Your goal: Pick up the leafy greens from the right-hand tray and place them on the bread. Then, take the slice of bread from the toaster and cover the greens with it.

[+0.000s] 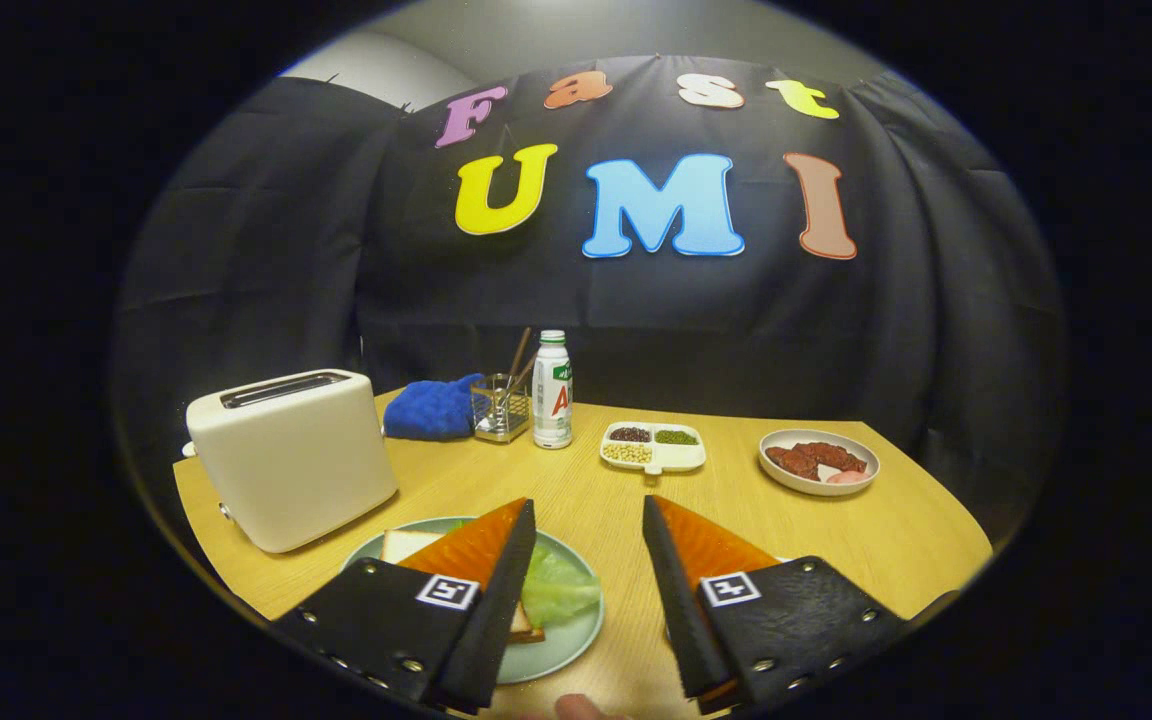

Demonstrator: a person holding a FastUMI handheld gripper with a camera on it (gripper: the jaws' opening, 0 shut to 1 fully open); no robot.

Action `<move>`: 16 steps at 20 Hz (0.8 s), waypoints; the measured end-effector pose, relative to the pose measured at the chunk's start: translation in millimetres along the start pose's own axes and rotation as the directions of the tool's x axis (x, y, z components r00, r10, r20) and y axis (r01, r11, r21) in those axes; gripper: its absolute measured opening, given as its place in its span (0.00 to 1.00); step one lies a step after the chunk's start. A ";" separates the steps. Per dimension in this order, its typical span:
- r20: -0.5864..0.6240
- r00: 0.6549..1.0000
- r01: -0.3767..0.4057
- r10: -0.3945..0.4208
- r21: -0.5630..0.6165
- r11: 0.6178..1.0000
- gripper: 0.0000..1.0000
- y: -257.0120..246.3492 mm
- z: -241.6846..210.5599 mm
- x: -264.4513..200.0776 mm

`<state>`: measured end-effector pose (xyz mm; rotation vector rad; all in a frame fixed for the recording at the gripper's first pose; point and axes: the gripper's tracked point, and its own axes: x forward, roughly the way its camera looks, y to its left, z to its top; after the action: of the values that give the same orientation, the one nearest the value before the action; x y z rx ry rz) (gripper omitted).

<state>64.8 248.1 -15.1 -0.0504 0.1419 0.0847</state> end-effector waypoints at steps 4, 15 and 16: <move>0.070 0.996 0.064 -0.064 -0.008 0.998 0.95 -49.5 14.8 -8.2; 0.156 0.960 0.240 -0.231 -0.040 0.970 0.95 -210.4 12.1 -48.8; 0.169 0.957 0.245 -0.238 -0.024 0.969 0.95 -234.4 10.8 -50.7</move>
<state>36.8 11.3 13.2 -0.1044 -0.0325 -0.1525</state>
